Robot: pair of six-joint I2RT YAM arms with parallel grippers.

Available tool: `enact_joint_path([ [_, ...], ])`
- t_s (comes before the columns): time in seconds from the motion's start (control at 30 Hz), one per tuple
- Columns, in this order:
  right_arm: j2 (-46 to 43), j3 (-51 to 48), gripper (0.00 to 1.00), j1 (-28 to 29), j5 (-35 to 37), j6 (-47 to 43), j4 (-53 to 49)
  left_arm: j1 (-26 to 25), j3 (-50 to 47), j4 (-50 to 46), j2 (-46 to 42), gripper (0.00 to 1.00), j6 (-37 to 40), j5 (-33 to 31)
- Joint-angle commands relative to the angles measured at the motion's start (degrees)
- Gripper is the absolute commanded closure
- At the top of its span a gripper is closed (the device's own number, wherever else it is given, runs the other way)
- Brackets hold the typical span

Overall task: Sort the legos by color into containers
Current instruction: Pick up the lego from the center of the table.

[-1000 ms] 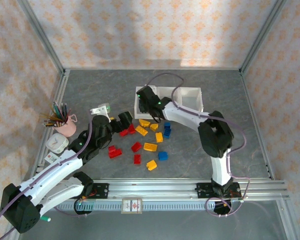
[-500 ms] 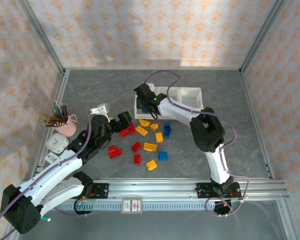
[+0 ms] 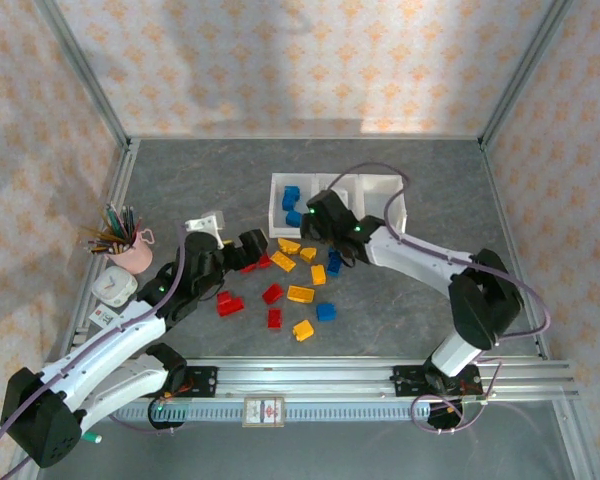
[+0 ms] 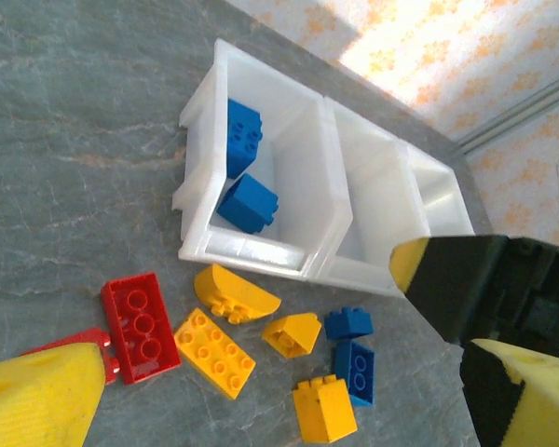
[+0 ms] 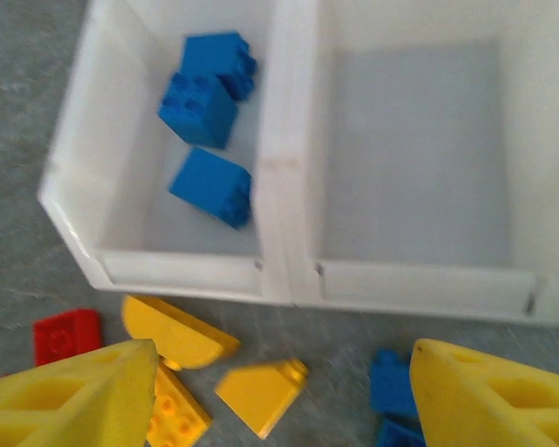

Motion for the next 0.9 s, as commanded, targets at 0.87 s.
enact_joint_path([
  [0.87,9.0,-6.7,0.37,-3.2,2.1,0.9,8.1,-8.8,-0.6,8.4,5.5,0.01,-4.1,-2.7],
])
